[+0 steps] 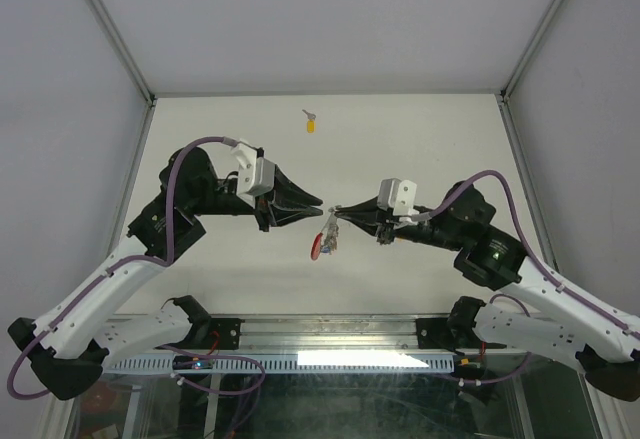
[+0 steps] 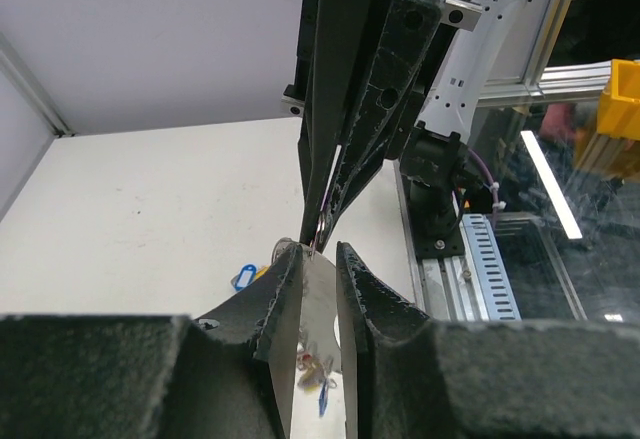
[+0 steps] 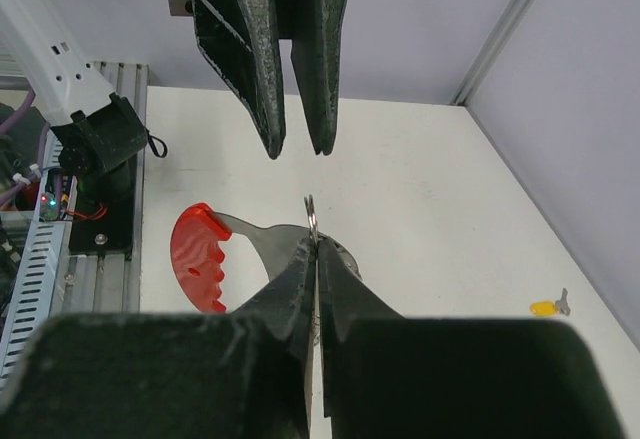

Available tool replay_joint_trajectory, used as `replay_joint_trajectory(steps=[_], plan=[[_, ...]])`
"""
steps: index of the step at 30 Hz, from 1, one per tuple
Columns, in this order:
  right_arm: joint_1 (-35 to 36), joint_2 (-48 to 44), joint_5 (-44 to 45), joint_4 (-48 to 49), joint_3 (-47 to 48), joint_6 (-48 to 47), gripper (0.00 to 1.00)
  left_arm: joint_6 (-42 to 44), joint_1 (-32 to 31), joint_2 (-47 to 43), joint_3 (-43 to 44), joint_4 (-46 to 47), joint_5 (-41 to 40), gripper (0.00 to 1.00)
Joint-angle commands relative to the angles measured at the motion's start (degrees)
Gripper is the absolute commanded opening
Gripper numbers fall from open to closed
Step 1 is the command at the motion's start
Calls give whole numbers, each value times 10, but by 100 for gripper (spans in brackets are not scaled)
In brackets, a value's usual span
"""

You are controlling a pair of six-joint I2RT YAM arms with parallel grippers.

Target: Put the keys on the keyring

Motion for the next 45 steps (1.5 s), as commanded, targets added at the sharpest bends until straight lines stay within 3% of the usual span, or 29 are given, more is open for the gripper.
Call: replay_joint_trajectory(steps=[1,21,30,36,45], plan=[[2,-19,-18,121,-11,22,0,-6,-1,-20,16,15,-7,19],[2,23,-46,163,12,99,0,4,-2,-10,26,16,7,24],[1,25,-42,170,14,106,0,5,-2,-7,20,16,8,24],[1,13,-25,157,11,100,0,6,-1,-9,20,16,2,30],[1,-2,-16,151,5,95,0,3,-2,-7,18,16,2,27]])
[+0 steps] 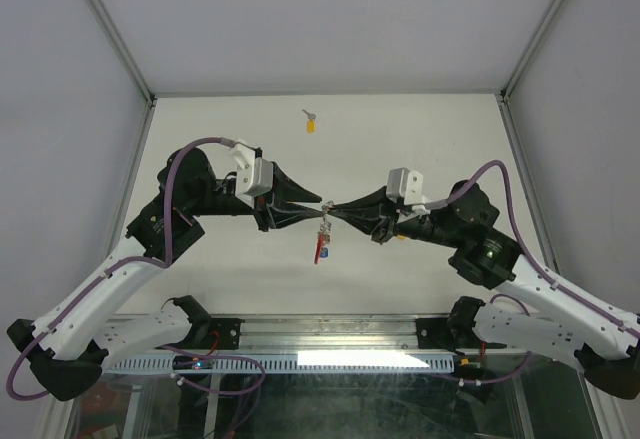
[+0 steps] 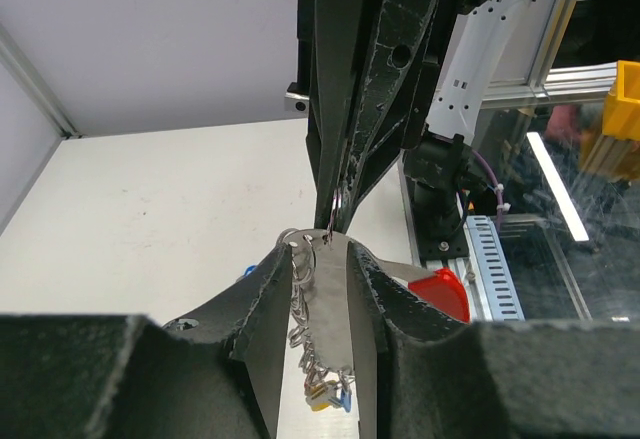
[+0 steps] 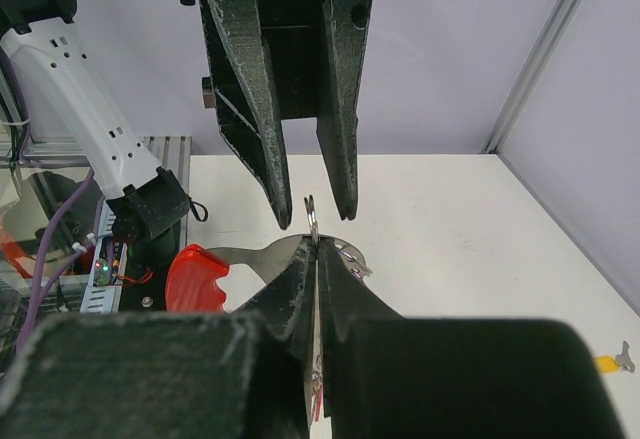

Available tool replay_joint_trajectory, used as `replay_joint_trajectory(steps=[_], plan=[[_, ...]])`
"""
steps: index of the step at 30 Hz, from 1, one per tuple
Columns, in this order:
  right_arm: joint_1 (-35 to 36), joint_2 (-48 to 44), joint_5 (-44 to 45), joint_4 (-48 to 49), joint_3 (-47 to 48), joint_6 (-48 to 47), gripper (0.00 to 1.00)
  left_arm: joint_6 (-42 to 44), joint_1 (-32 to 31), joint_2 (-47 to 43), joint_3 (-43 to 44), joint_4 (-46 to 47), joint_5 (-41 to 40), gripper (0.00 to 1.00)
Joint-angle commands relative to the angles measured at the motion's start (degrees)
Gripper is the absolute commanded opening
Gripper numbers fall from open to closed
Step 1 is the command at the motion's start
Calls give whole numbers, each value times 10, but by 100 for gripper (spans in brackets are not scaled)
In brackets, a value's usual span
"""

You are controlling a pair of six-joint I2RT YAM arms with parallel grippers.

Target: Put the keys on the keyring

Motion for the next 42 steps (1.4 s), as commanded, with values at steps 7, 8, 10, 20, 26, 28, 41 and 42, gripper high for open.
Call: replay_joint_trajectory(steps=[7,8,10,20,26,28,41,42], plan=[[2,-3,0,36,31,-3,0,-3,-2,2,19,21,15,26],[2,-1,-1,36,32,-3,0,-3,-2,2,19,21,15,26],[2,1,-3,39,34,-2,0,-3,-1,2,16,21,15,26],[1,6,-5,43,41,1,0,-2,-2,10,10,22,23,16],[2,9,-6,42,41,1,0,0,-2,12,11,22,25,11],[2,12,-7,40,41,-1,0,0,-2,13,12,21,26,8],[2,21,-8,-45,77,-33,3,42,-2,23,40,-39,22,0],[2,22,-7,-56,82,-36,5,49,-2,26,45,-51,25,0]])
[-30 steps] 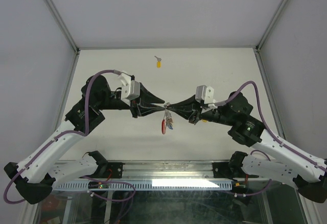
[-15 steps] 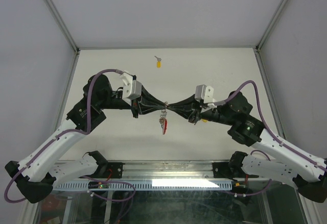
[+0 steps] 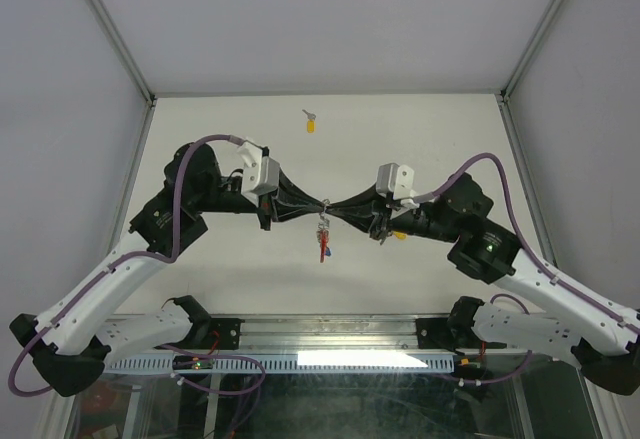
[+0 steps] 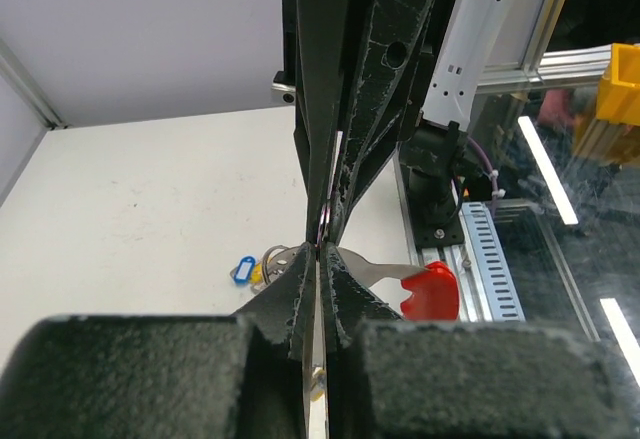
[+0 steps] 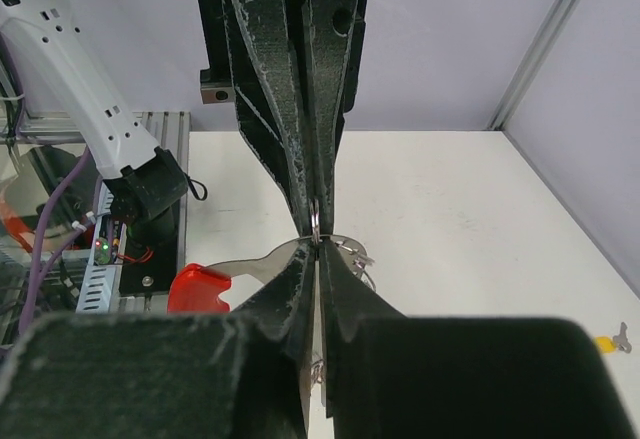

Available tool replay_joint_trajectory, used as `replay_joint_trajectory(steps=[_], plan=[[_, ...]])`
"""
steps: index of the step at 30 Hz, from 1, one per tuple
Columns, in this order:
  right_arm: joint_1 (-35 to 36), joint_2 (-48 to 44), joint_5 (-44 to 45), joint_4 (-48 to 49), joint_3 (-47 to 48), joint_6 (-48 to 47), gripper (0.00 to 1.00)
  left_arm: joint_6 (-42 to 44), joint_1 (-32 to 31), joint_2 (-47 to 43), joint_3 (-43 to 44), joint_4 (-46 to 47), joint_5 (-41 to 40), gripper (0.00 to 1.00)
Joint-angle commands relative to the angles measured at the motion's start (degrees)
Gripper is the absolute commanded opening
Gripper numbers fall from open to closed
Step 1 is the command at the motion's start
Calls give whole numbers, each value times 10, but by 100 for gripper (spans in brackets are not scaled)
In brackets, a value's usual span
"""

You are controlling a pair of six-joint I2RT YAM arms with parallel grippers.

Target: Put the keys on the keyring

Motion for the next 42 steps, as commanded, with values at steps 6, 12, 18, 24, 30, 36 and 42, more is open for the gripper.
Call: replay_joint_trajectory(steps=[6,12,18,24,30,36,42], plan=[[2,9,-10,-53,66,-35,10,74,-2,18,57,-85,15,0],[2,19,-17,-81,79,-45,2,87,-2,25,72,-103,17,0],[2,18,-6,-123,88,-61,18,90,-2,26,73,-106,12,0],[2,25,-8,-162,96,-67,23,91,-2,28,73,-106,12,0],[2,25,38,-202,89,-68,23,72,-2,32,63,-98,-25,0],[2,31,98,-243,91,-11,27,16,-1,36,33,-62,-91,3],[1,50,160,-305,102,68,32,-22,-1,41,-6,-44,-141,14]])
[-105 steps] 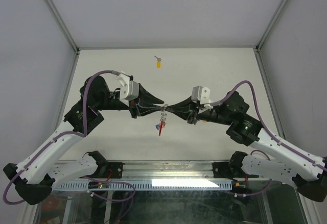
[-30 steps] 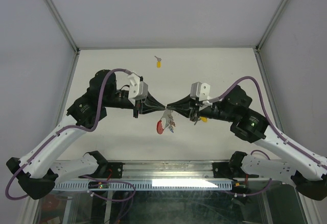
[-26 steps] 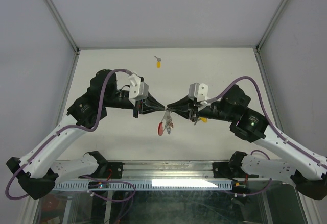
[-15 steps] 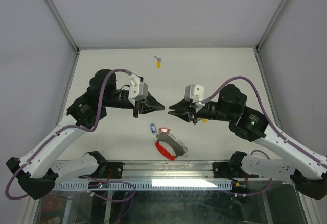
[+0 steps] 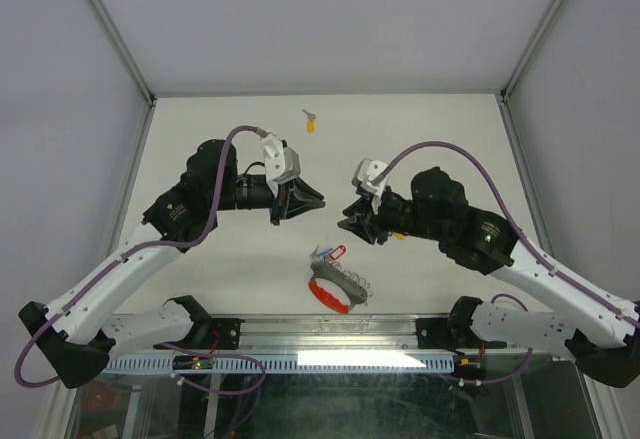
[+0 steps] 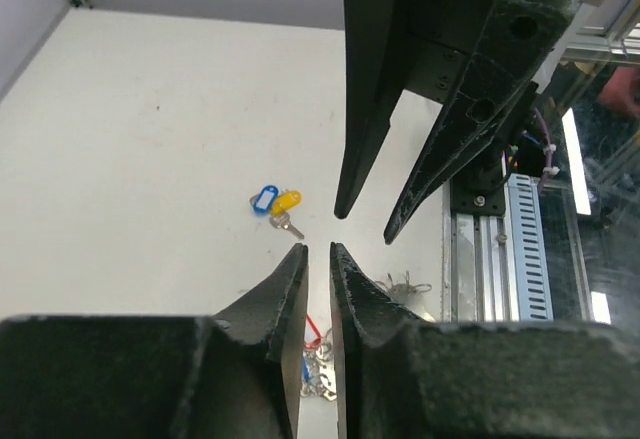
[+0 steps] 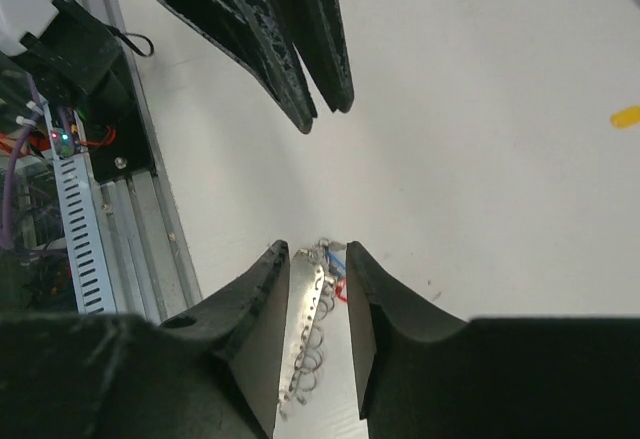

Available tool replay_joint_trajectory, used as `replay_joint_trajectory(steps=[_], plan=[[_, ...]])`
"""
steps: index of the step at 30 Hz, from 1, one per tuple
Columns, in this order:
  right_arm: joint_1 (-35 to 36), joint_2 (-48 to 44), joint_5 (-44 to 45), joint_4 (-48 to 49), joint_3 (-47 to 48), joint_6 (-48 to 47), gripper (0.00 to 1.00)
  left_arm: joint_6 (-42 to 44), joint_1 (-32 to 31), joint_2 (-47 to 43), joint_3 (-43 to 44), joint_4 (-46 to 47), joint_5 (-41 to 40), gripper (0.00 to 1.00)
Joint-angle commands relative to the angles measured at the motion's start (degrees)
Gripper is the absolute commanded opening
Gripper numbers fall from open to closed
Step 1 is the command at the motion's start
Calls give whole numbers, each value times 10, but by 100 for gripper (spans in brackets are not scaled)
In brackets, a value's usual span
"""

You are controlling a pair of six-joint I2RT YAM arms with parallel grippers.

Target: Put the keys on the keyring

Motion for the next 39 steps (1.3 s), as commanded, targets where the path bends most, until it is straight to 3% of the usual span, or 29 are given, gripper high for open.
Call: replay_joint_trajectory(steps=[1,13,20,28,39], plan=[[1,15,75,-55,34,86,32,-42,-1,5,-25,33,-57,15],[3,32,152,-214,-4,360,40,-71,-1,9,-69,46,-128,28],[86,69,176,-276,-60,519,44,-86,-2,12,-79,60,-150,31],[119,103,177,-218,-161,601,45,-95,-2,13,-82,67,-146,34],[119,153,152,-100,-221,602,37,-101,-2,8,-81,64,-143,34]])
